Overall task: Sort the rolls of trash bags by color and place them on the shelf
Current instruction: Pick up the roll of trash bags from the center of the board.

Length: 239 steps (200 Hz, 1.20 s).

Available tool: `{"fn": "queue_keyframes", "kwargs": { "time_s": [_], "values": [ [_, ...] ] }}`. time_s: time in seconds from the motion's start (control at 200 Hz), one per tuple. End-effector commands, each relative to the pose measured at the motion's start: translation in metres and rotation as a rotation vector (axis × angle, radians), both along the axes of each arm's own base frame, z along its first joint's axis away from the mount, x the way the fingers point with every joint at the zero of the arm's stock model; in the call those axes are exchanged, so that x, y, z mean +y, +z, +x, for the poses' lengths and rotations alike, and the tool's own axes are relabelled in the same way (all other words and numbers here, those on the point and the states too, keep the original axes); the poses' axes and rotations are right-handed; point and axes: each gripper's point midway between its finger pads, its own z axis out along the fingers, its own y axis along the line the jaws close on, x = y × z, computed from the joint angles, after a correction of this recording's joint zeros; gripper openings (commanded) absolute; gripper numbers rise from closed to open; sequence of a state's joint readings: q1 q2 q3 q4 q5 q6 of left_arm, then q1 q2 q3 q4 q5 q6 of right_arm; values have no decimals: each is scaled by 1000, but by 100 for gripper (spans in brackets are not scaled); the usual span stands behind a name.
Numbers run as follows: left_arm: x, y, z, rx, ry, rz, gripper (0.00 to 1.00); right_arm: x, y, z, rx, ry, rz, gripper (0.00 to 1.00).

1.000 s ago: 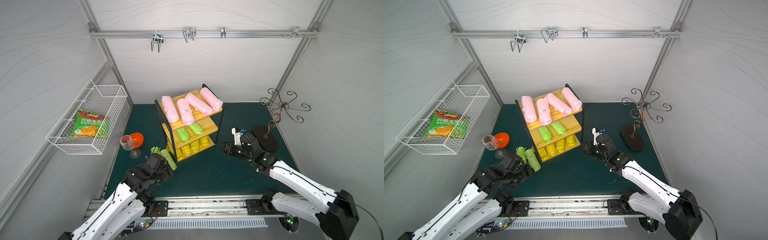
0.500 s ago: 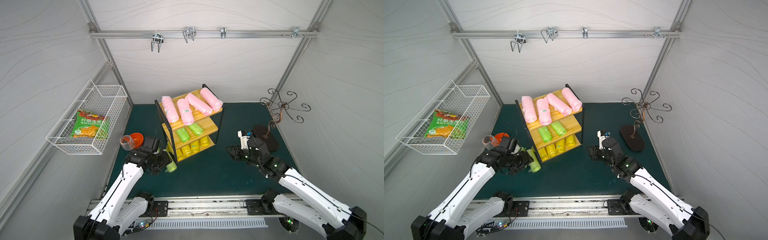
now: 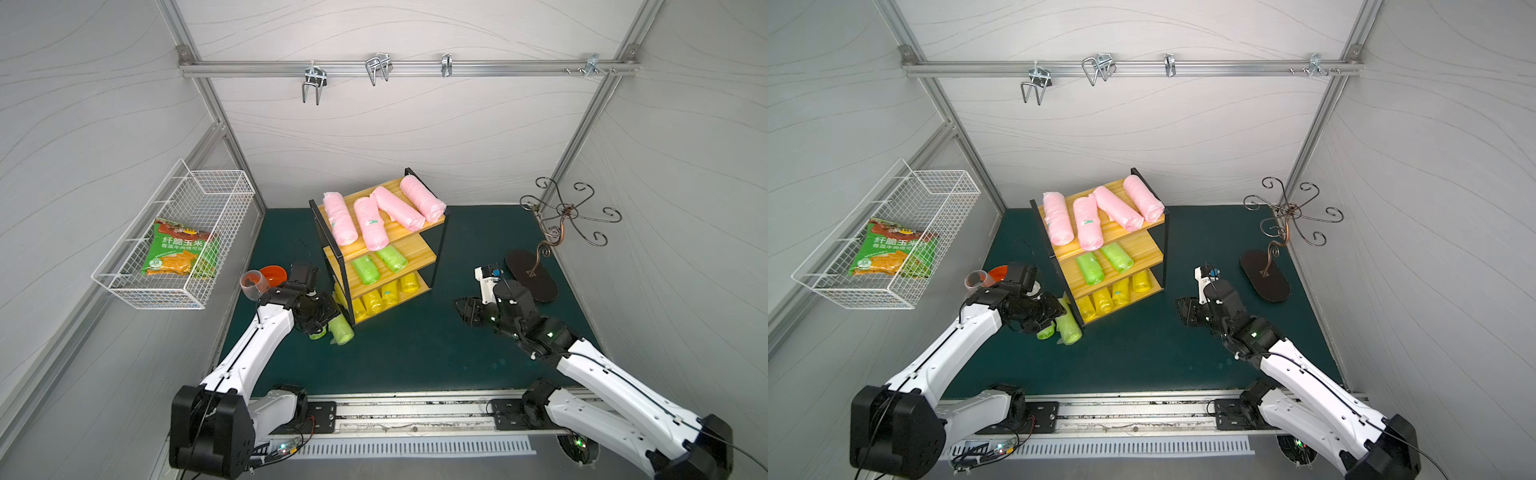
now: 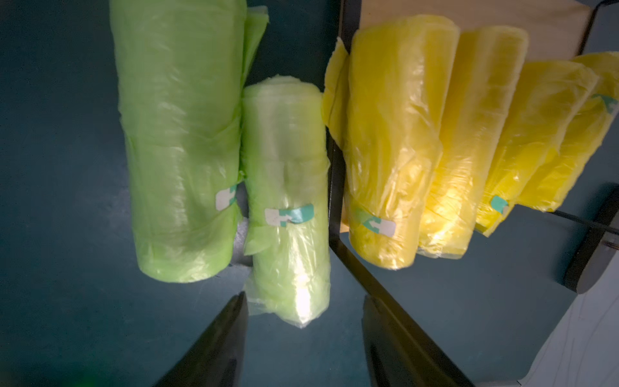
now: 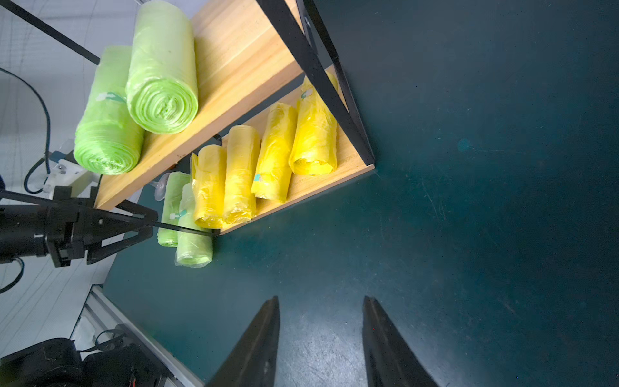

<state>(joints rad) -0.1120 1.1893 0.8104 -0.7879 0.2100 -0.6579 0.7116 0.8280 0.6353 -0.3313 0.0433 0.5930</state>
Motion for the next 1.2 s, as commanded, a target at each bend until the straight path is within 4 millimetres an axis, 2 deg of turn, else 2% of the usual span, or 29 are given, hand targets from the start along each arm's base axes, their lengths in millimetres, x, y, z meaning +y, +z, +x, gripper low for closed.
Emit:
{"fn": "queue_keyframes", "kwargs": {
  "time_s": [0.0,0.255,0.495,0.635,0.965,1.19],
  "values": [
    [13,8,26,-69,6,22,60,-2,-4,-4,5,15,-17,44],
    [10,-3,50,-70,13,-41,57,1,-7,-3,19,27,-25,44],
    [22,-3,65,-65,20,33,53,9,-10,-1,30,45,-22,44],
    [27,-9,66,-38,27,63,52,16,-13,-1,42,63,-24,44],
    [17,-34,67,25,22,39,49,31,-17,-1,50,98,-36,44],
    [30,-42,58,84,21,148,52,29,-21,-1,56,94,-44,45]
  ]
}}
